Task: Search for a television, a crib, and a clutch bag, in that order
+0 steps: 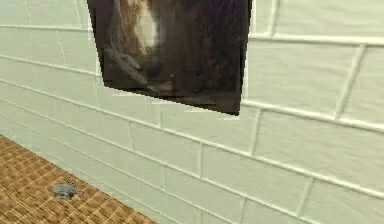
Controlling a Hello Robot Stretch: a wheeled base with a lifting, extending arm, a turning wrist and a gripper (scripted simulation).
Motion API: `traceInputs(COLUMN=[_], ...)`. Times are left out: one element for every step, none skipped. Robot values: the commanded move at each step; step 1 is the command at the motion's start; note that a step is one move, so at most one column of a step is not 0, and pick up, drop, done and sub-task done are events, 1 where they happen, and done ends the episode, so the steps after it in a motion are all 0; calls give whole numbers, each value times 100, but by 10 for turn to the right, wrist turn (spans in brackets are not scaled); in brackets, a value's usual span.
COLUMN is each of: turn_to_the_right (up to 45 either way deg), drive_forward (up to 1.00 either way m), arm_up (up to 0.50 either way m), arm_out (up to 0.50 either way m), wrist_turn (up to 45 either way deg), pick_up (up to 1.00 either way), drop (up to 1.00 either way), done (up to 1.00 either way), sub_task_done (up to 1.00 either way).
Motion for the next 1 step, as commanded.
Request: traceInputs(turn_to_the_right=[-450], drive_forward=[0], arm_up=[0], arm_out=[0], wrist_turn=[0], pick_up=[0], drop=[0], done=[0], sub_task_done=[0])
